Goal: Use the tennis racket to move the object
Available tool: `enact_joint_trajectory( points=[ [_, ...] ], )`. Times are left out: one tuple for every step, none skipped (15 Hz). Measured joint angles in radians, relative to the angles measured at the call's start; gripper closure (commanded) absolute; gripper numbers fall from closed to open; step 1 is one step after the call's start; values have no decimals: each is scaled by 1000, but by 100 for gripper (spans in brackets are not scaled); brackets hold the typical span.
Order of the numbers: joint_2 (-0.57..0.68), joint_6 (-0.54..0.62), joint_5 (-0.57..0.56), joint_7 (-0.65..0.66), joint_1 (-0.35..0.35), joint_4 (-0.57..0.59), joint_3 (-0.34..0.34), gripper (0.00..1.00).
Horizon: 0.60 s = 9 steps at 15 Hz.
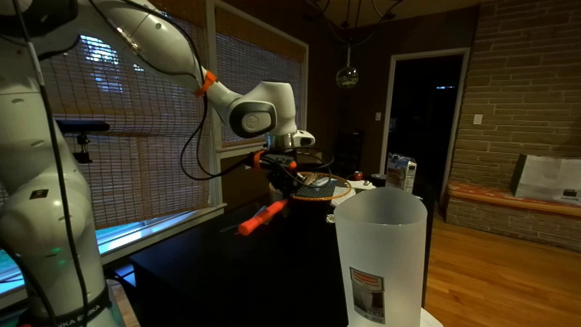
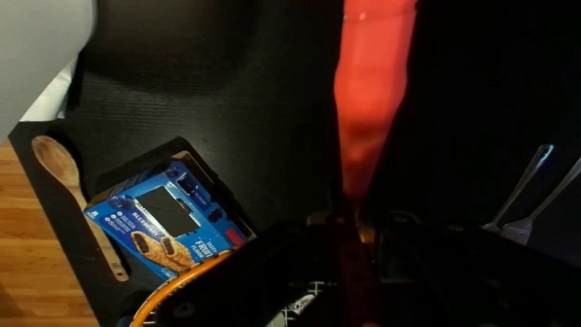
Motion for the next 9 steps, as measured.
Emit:
enact_joint_trajectory(
  points=[
    [-7, -1, 0, 1, 0, 1, -1, 97],
    [-14, -4, 0, 2, 0, 2, -2, 97],
    [-19, -10, 0, 3, 1, 5, -2, 97],
    [-23, -16, 0, 4, 2, 9, -2, 97],
    [-23, -25, 0, 6, 5, 15, -1, 97],
    [-23, -35, -1, 9, 10, 23, -1, 97],
    [-23, -43, -1, 13, 14, 31, 0, 97],
    [-20, -51, -1, 16, 21, 41, 2, 97],
    [-17, -60, -1, 18, 28, 54, 3, 97]
  ],
)
